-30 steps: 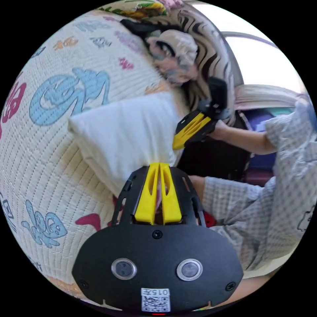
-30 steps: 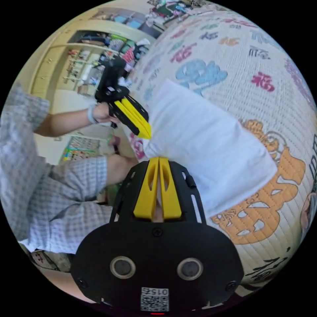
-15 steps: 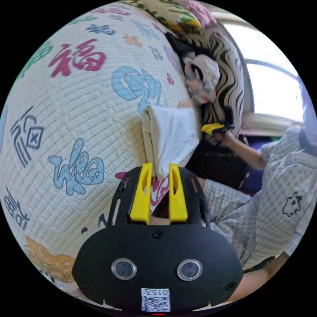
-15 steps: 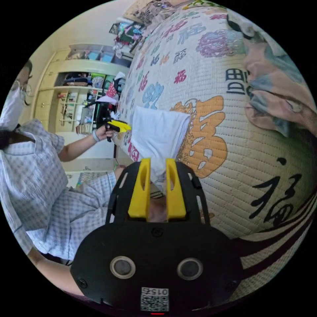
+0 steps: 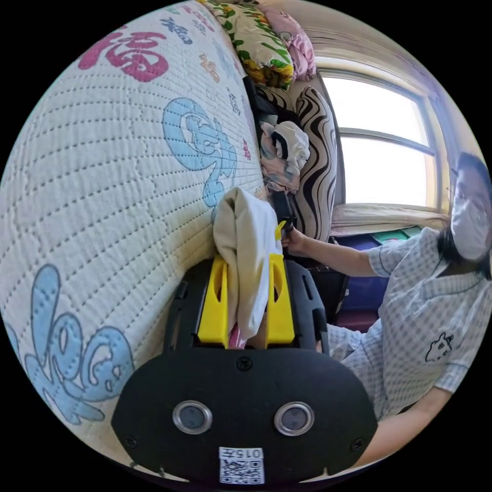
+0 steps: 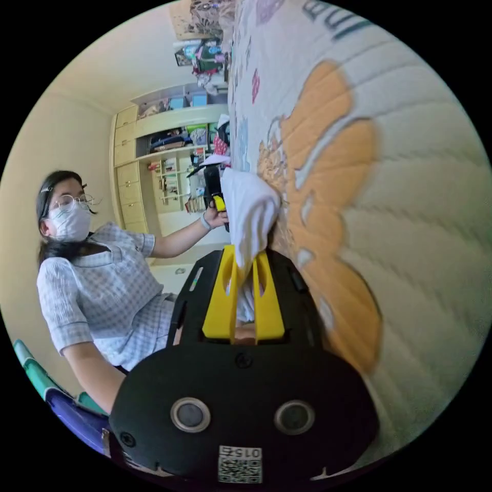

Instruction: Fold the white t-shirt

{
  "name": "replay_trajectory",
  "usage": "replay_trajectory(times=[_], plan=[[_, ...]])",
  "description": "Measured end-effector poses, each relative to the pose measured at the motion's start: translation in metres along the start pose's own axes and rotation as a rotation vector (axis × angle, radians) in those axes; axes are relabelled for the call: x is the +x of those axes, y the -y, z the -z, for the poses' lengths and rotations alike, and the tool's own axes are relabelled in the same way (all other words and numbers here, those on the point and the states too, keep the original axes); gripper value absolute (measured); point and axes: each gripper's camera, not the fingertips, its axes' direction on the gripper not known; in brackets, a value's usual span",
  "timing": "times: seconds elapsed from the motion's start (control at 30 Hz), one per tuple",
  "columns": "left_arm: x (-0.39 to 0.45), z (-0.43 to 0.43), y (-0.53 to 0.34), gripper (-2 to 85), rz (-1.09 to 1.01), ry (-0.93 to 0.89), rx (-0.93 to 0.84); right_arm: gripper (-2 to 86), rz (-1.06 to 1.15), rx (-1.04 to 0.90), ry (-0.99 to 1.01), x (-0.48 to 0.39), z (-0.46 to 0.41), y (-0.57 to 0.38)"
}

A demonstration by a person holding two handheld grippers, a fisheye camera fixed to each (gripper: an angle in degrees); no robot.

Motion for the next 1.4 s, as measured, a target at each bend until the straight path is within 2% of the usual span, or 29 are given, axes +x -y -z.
replay_trajectory(times=[0.13, 0.23, 0.37, 0.53, 0.7, 0.9, 1.07, 1.1, 1.2, 1.33, 1.4], plan=[[0.038, 0.030, 0.009, 5.6, 0.043, -0.077, -0.004, 1.9, -0.045, -0.006, -0.038, 0.018, -0.029, 0.033], [0.087, 0.082, -0.001, 5.1, 0.047, -0.063, 0.059, 0.8, -0.002, 0.031, -0.097, 0.011, -0.053, 0.056], [0.168, 0.194, -0.038, 5.0, 0.056, -0.057, 0.174, 0.4, 0.102, -0.038, -0.084, -0.002, -0.116, 0.111], [0.279, 0.377, -0.086, 5.0, 0.074, 0.108, 0.313, 0.4, 0.297, -0.127, -0.011, -0.024, -0.254, 0.239], [0.382, 0.584, -0.123, 5.1, 0.110, 0.365, 0.461, 0.5, 0.394, -0.181, 0.056, -0.034, -0.392, 0.370], [0.412, 0.730, -0.141, 5.2, 0.278, 0.518, 0.543, 1.0, 0.351, -0.261, -0.070, -0.021, -0.547, 0.499], [0.378, 0.750, -0.139, 5.6, 0.513, 0.586, 0.487, 2.9, 0.225, -0.427, -0.379, 0.021, -0.644, 0.551], [0.370, 0.745, -0.137, 5.7, 0.617, 0.627, 0.442, 5.2, 0.215, -0.473, -0.457, 0.030, -0.663, 0.558], [0.386, 0.735, -0.127, 5.3, 0.708, 0.815, 0.327, 7.9, 0.243, -0.487, -0.645, 0.036, -0.692, 0.571], [0.460, 0.733, -0.127, 4.4, 0.612, 0.903, 0.411, 8.2, 0.307, -0.459, -0.642, 0.016, -0.718, 0.596], [0.526, 0.726, -0.136, 3.9, 0.513, 0.948, 0.496, 8.2, 0.351, -0.457, -0.630, 0.007, -0.727, 0.601]])
